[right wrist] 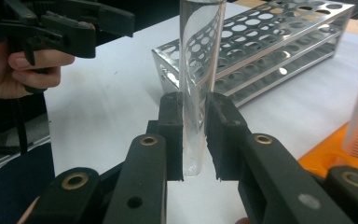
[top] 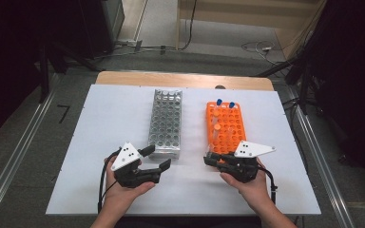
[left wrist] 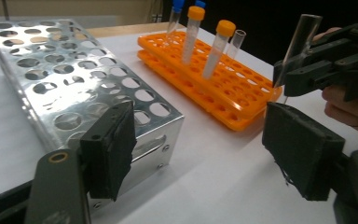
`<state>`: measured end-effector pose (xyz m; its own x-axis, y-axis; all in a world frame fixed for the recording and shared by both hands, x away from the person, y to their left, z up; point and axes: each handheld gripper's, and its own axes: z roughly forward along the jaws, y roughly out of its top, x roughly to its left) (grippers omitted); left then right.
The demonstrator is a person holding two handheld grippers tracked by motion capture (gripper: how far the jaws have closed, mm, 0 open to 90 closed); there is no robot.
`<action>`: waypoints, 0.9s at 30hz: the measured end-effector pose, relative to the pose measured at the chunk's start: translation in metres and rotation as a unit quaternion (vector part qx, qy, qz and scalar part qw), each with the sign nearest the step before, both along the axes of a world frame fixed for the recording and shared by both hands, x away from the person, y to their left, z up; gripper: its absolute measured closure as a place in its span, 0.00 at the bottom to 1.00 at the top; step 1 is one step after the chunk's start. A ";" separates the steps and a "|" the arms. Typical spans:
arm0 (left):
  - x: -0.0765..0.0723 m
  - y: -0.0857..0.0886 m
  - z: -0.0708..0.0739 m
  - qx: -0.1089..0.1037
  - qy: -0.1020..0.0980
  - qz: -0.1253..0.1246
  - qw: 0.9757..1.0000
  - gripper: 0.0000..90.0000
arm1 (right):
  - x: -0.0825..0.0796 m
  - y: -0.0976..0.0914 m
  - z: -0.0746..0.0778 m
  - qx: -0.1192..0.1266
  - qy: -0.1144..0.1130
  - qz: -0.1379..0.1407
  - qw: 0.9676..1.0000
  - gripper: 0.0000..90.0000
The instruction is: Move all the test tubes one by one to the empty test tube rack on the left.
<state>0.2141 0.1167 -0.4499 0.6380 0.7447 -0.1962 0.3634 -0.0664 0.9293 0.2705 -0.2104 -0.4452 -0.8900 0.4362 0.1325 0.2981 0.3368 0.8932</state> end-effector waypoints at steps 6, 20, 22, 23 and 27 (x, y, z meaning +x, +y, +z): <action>0.003 -0.013 0.003 -0.008 0.003 -0.037 0.999 0.38 | -0.002 0.011 -0.005 -0.008 0.003 0.014 1.000 0.83; 0.006 -0.028 0.002 -0.016 0.016 -0.083 0.996 0.53 | -0.008 0.031 -0.013 -0.033 0.000 0.037 0.999 0.83; 0.006 -0.031 0.003 -0.017 0.017 -0.090 0.996 0.55 | -0.010 0.034 -0.014 -0.040 -0.004 0.042 0.998 0.83; 0.005 -0.033 0.003 -0.018 0.018 -0.096 0.995 0.56 | -0.010 0.036 -0.014 -0.042 -0.005 0.043 0.998 0.83; 0.006 -0.040 0.002 -0.018 0.019 -0.107 0.994 0.59 | -0.014 0.042 -0.016 -0.049 -0.008 0.052 0.997 0.83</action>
<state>0.2200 0.0772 -0.4480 0.7727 0.5845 -0.2474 0.3799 -0.1137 0.9180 0.2566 -0.1685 -0.4609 -0.9325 0.3525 0.0787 0.2430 0.4511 0.8588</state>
